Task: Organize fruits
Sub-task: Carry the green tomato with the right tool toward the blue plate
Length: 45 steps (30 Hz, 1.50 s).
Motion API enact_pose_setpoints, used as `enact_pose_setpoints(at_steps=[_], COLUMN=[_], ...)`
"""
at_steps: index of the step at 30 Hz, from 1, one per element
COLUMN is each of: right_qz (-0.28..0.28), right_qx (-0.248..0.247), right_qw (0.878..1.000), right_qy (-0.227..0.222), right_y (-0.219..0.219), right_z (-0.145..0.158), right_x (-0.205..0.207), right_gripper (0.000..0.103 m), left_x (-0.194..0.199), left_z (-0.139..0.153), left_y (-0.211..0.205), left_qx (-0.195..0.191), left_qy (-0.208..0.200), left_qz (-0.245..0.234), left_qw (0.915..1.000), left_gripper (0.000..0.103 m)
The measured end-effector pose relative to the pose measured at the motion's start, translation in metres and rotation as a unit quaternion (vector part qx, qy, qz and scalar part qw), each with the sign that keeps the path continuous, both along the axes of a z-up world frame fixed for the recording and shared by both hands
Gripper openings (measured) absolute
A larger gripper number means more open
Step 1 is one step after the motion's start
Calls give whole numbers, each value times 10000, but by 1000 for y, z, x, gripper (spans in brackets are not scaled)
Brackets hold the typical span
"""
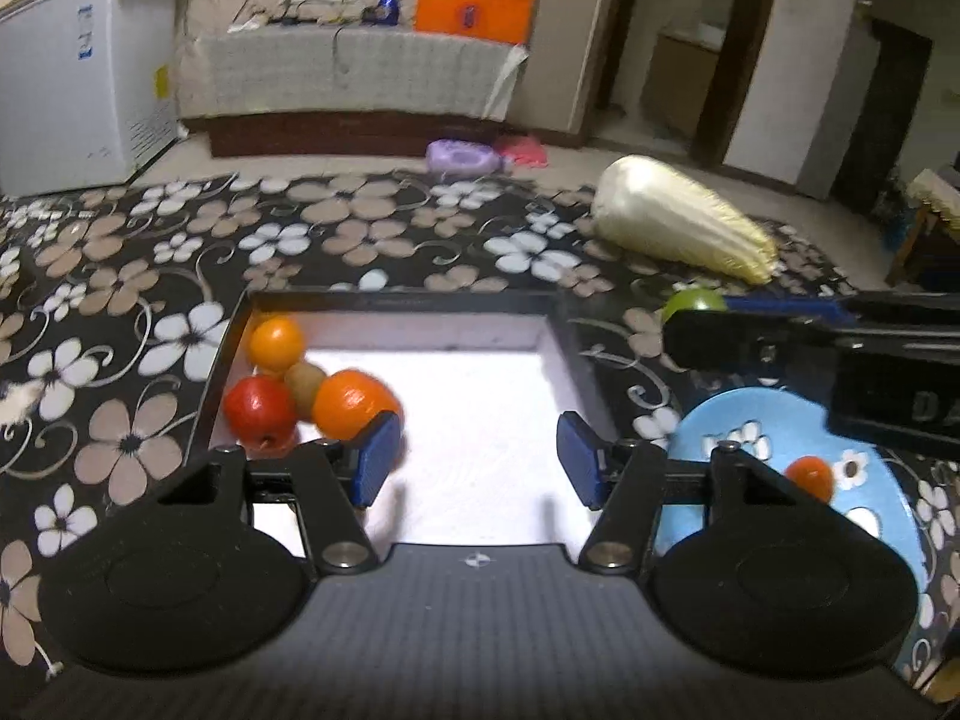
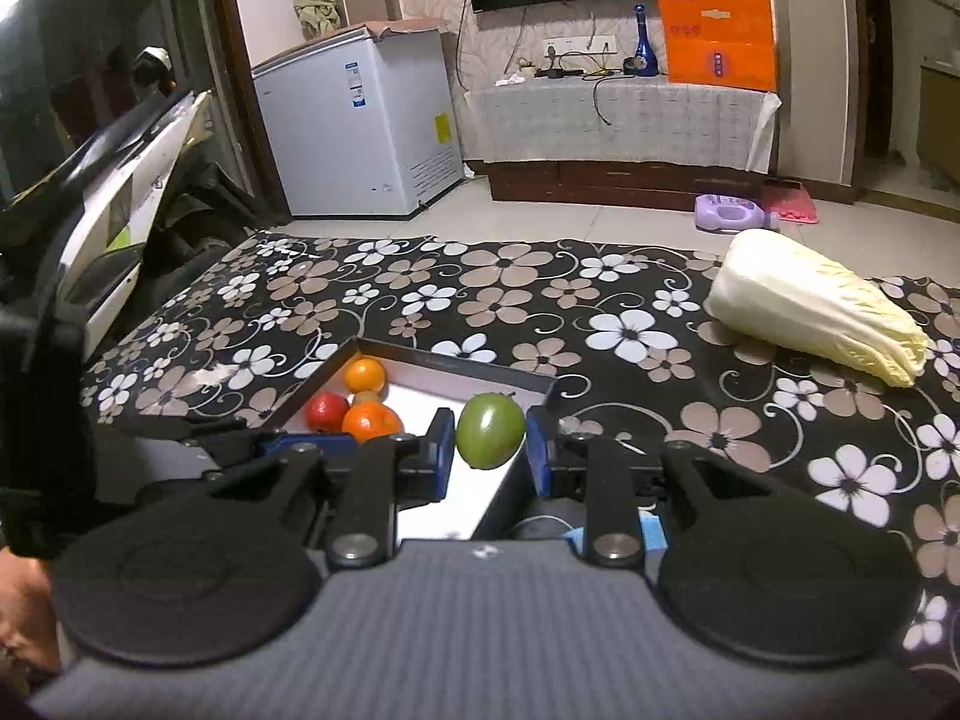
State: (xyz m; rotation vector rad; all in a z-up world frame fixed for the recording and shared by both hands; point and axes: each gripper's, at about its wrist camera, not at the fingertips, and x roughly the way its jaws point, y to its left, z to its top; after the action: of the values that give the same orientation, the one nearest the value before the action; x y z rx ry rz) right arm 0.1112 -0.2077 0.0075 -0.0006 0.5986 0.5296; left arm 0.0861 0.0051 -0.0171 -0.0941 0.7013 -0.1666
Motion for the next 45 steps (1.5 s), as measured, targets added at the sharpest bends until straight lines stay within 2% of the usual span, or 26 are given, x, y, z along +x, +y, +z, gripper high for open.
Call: enact_pose_setpoints(at_steps=[5,11,15,16,20,26,31,33,34,38,45], right_qz=[-53,10,90,104,143,162,160,162,170,195,196], right_qx=[74,151,195,193,179,136,80,76,66,0,-27], right_qw=[10000,9999,9998,9997,9997,9997,9998,9998,9997,9997,9996], right_qy=[-17,49,55,54,77,105,126,131,133,163,188], right_y=[-12,-12,-5,-4,1,2,2,2,3,4,5], right_z=[3,3,4,4,2,0,-2,-2,-3,-5,-7], right_x=[-2,0,-1,-1,0,0,1,1,1,1,1], right_gripper=[29,29,29,29,29,29,29,29,29,29,29], left_x=[-18,-39,-31,-27,-18,1,11,18,19,24,26], left_z=[5,-5,-21,-23,-24,-24,-22,-24,-23,-25,-25], left_y=[11,24,29,33,38,31,30,32,34,35,37], left_qx=[-141,64,260,157,16,276,383,299,237,409,320], left_qy=[96,259,588,681,687,927,880,954,923,800,644], left_qz=[-10,315,757,794,829,794,721,696,699,747,682], left_qw=[9999,9991,9951,9944,9942,9921,9928,9926,9930,9931,9951], left_gripper=[64,64,64,63,62,60,60,60,60,60,60])
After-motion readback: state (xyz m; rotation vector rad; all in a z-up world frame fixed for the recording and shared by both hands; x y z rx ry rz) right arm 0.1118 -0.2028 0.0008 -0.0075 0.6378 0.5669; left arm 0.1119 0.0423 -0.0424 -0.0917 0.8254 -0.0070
